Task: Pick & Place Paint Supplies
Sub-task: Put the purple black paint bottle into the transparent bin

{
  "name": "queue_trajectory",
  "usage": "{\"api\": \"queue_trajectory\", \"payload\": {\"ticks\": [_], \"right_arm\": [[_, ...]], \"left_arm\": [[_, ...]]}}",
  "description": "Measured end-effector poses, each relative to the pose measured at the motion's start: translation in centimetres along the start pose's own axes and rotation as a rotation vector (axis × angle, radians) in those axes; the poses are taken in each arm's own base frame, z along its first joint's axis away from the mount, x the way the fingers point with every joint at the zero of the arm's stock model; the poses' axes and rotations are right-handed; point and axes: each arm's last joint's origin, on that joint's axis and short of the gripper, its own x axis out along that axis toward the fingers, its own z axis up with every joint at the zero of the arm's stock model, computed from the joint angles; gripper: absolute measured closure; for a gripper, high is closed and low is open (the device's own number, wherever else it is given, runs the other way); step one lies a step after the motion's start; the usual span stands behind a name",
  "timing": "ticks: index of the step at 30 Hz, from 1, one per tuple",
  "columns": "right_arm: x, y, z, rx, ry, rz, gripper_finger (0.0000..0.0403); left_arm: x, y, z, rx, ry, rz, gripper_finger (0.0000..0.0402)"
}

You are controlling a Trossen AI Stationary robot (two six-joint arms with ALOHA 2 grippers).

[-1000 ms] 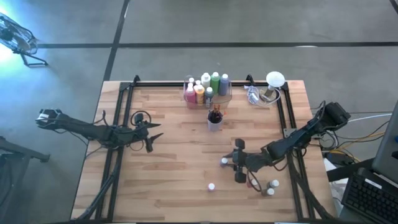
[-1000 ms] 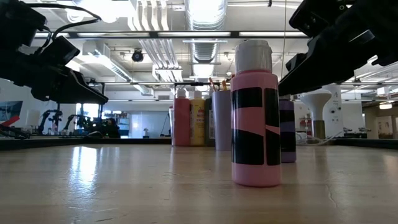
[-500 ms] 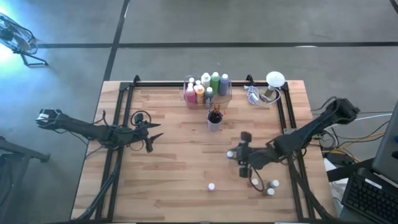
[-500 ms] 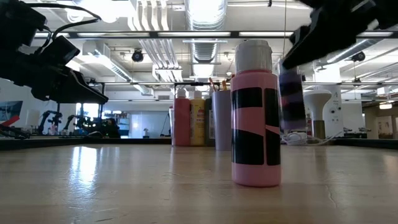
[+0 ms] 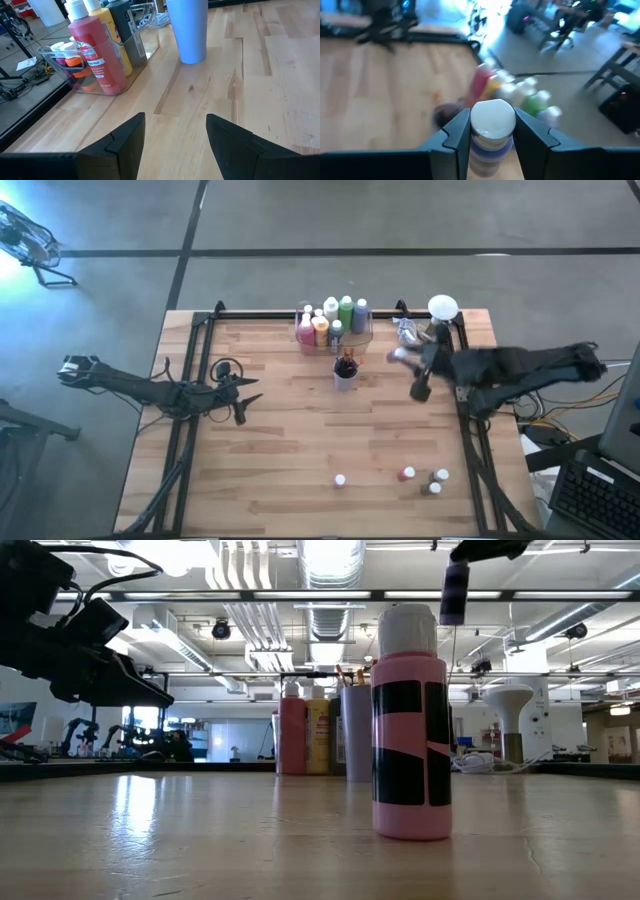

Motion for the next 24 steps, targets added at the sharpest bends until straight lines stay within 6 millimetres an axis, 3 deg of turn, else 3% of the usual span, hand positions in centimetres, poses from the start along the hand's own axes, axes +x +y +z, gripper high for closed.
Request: {"api": "queue_trajectory", "payload": {"ticks": [6,14,20,24], "right_arm": [[1.0,-5.2,1.3,0.091,-0.084,-0.039,0.0289],[7.6,-10.3,0.7,0.166,-0.083,-0.003,0.0289],[10.2,-11.5,-0.5,0.136,-0.016,-0.026,0.0287],[9.4,-11.1,-1.0,0.129,0.038,0.018,0.029]], "left_arm": [[0.0,0.0,0.0,0.0,0.0,0.0,0.0186],[0.0,0.0,0.0,0.0,-0.001,0.0,0.0186],[0.0,0.0,0.0,-0.001,-0.001,0.0,0.0186],[0.0,0.0,0.0,-0.001,-0.001,0.0,0.0186]]}}
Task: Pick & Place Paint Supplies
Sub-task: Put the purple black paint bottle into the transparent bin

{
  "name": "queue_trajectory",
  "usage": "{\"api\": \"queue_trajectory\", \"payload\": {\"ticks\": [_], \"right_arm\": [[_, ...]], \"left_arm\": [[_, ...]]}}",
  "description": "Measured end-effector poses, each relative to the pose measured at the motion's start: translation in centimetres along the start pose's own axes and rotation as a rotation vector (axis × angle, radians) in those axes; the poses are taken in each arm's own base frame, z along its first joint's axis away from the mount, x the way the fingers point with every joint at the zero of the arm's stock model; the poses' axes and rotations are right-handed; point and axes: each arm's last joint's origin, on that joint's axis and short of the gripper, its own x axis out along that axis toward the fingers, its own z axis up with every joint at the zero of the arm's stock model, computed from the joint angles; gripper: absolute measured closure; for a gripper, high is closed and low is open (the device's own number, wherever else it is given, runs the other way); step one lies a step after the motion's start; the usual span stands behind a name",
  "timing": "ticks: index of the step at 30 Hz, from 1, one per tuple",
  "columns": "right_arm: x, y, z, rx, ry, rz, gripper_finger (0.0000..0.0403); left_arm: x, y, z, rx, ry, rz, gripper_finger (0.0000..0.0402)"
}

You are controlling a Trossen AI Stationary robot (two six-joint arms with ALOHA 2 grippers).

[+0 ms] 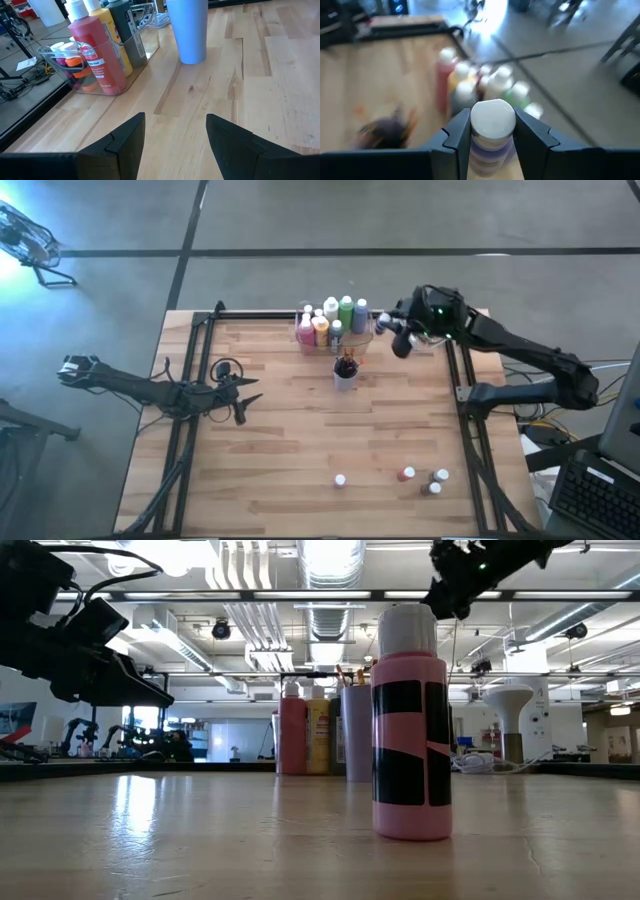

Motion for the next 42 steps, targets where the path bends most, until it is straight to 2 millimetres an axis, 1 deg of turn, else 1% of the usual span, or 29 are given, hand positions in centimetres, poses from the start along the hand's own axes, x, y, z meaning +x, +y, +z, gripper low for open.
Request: {"api": "queue_trajectory", "payload": {"ticks": [4,6,9,12,14,17,23,25,30,36,39,42], "right_arm": [[-2.7,1.6,-0.8,0.036,0.085,0.085,0.0287],[-3.9,2.5,-1.3,0.07,0.087,0.124,0.0285],[-4.7,3.6,-2.7,0.127,0.063,0.153,0.0289],[-4.4,4.2,-4.5,0.166,0.024,0.114,0.029],[-3.7,4.3,-5.9,0.17,0.017,0.035,0.0289],[-2.6,3.9,-7.3,0.171,0.013,-0.047,0.0284],[-0.9,3.5,-9.3,0.178,0.057,-0.094,0.0289],[-0.6,3.5,-9.8,0.19,0.037,-0.112,0.0289],[0.1,3.8,-12.0,0.213,0.028,-0.111,0.0279],[0.9,4.0,-14.0,0.215,0.019,-0.142,0.0289],[1.2,4.0,-14.7,0.226,0.053,-0.157,0.0289],[1.7,4.1,-15.4,0.247,0.095,-0.167,0.0278]], "left_arm": [[0.0,0.0,0.0,0.0,0.0,0.0,0.0186],[0.0,0.0,0.0,0.0,0.0,0.0,0.0186],[0.0,0.0,0.0,0.0,0.0,0.0,0.0186],[0.0,0.0,0.0,0.0,0.0,0.0,0.0186],[0.0,0.0,0.0,0.0,0.0,0.0,0.0186],[0.0,0.0,0.0,0.0,0.0,0.0,0.0186],[0.0,0.0,0.0,0.0,0.0,0.0,0.0186],[0.0,0.0,0.0,0.0,0.0,0.0,0.0186],[0.0,0.0,0.0,0.0,0.0,0.0,0.0186],[0.0,0.0,0.0,0.0,0.0,0.0,0.0186],[0.0,0.0,0.0,0.0,0.0,0.0,0.0186],[0.0,0.0,0.0,0.0,0.0,0.0,0.0186]]}}
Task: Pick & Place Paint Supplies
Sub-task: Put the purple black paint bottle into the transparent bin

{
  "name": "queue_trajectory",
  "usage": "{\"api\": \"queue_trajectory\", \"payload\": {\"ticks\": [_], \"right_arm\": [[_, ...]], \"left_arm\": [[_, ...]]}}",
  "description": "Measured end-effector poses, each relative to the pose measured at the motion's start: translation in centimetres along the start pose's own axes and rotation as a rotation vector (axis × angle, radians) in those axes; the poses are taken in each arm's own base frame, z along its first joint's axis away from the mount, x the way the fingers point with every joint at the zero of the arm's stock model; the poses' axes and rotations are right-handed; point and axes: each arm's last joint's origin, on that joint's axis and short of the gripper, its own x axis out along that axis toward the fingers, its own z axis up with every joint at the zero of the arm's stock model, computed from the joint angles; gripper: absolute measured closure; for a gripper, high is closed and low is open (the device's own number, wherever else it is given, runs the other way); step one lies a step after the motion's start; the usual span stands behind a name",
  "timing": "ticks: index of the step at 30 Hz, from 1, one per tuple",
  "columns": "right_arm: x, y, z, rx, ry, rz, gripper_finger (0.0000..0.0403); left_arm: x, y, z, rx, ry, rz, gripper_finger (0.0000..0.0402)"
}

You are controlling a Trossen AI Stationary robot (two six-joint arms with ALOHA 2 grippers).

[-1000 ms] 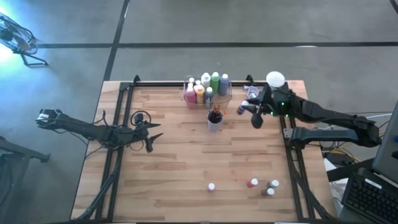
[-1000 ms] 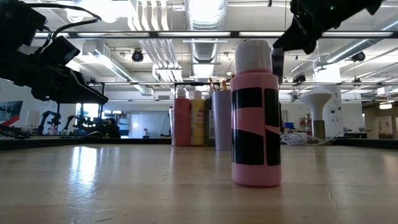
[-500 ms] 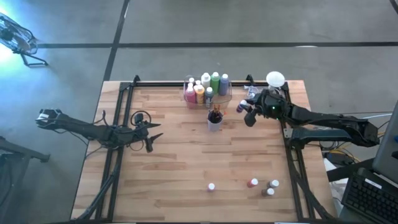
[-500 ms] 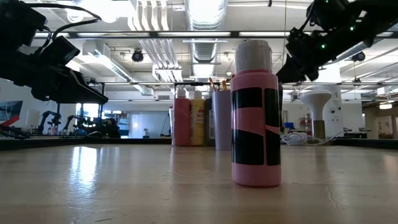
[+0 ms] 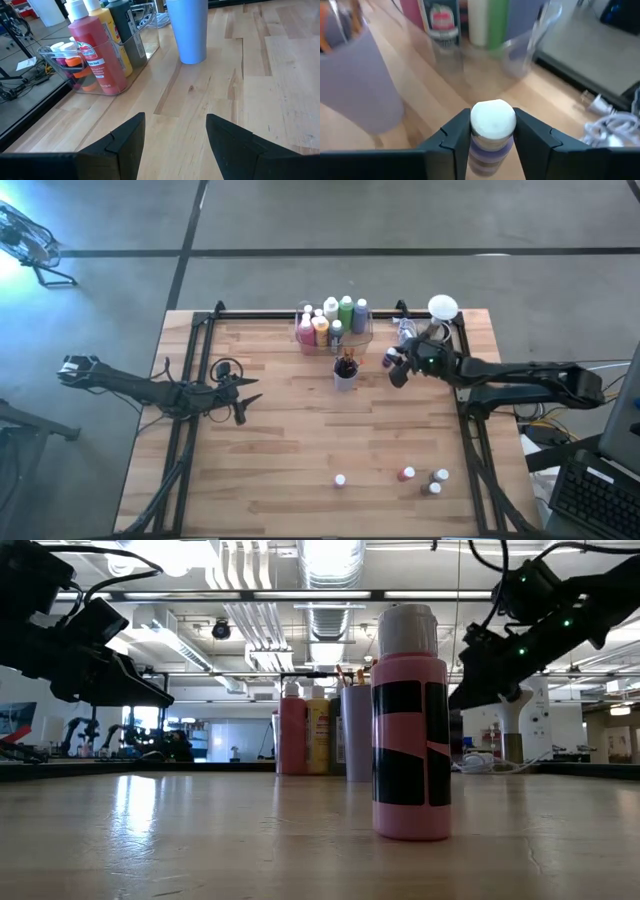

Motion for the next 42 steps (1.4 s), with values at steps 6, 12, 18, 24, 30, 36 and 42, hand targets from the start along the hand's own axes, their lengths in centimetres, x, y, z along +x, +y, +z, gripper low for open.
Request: {"api": "queue_trajectory", "payload": {"ticks": [6,12,18,24,30,36,42], "right_arm": [[1.3,0.2,-1.2,0.004,0.073,-0.009,0.0281],[1.9,0.5,-0.6,0.016,0.032,0.007,0.0264],[1.1,0.5,1.1,0.015,0.018,0.006,0.0205],[-1.0,0.4,4.2,-0.028,0.168,-0.024,0.0181],[-4.0,-0.2,11.3,0.055,0.308,0.02,0.0188],[-3.7,0.4,16.2,-0.01,0.502,0.103,0.0199],[-0.3,1.2,17.5,-0.246,0.701,0.18,0.0195]], "left_arm": [[0.0,0.0,0.0,0.0,0.0,0.0,0.0186],[0.0,0.0,0.0,0.0,0.0,0.0,0.0186],[0.0,0.0,0.0,0.002,0.003,0.0,0.0186],[0.0,0.0,0.0,0.003,0.004,0.0,0.0186],[0.0,0.0,0.0,0.003,0.004,0.0,0.0186],[0.0,0.0,-0.1,0.003,0.005,0.0,0.0186],[0.0,0.0,-0.1,0.003,0.005,0.001,0.0186]]}}
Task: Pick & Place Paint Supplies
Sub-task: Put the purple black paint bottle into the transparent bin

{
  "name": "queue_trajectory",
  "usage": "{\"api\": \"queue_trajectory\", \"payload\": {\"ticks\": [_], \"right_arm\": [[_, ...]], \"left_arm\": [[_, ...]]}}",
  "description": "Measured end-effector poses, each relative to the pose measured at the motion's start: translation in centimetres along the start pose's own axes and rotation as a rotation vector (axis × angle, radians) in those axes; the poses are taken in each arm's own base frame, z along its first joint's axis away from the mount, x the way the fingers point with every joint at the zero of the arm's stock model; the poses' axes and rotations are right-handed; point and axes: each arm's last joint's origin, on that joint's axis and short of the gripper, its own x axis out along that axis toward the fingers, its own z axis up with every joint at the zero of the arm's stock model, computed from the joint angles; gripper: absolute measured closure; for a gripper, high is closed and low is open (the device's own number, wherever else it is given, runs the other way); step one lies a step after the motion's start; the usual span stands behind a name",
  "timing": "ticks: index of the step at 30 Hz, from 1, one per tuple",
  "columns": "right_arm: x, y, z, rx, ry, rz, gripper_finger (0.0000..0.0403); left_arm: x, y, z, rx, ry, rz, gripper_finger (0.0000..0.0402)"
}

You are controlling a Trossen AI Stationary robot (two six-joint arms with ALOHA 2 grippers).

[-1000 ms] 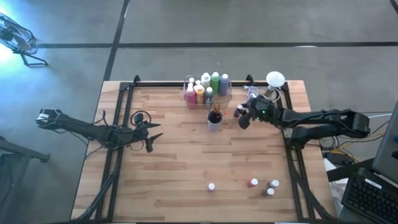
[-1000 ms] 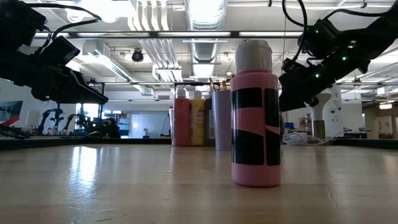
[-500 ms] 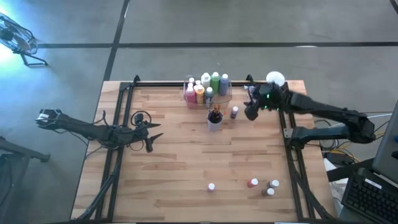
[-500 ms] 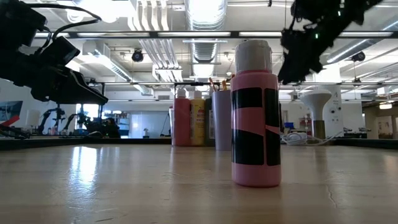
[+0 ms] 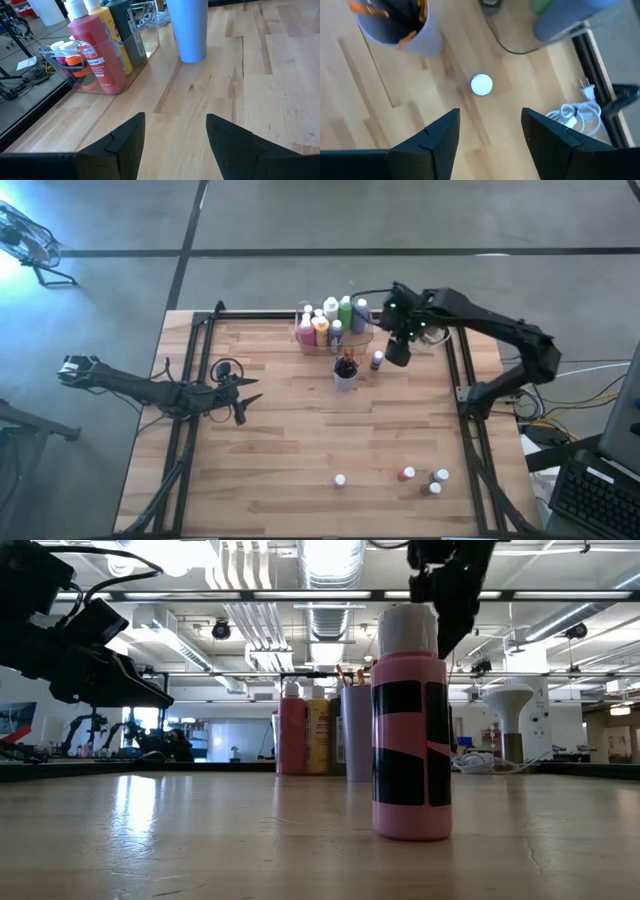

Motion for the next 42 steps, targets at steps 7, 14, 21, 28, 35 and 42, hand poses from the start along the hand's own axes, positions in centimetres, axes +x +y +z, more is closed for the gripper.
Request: {"api": "queue_trajectory", "payload": {"ticks": [7,14,21,28,35,42], "right_arm": [[3.1,0.0,0.8,-0.075,0.02,0.014,0.0182],[5.7,0.1,0.7,-0.055,0.036,0.062,0.0177],[7.7,0.2,1.2,-0.051,0.074,0.076,0.019],[8.9,0.3,1.3,-0.053,0.095,0.088,0.0197],[10.3,0.3,0.7,-0.048,0.107,0.094,0.0184],[10.7,0.2,0.8,-0.059,0.07,0.05,0.0188]], "left_arm": [[0.0,0.0,0.0,0.0,0.0,0.0,0.0186],[0.0,0.0,0.0,0.0,0.0,0.0,0.0186],[0.0,0.0,0.0,0.0,0.0,0.0,0.0186],[0.0,0.0,0.0,0.0,0.0,0.0,0.0186],[0.0,0.0,0.0,0.0,0.0,0.0,0.0186],[0.0,0.0,0.0,0.0,0.0,0.0,0.0186]]}}
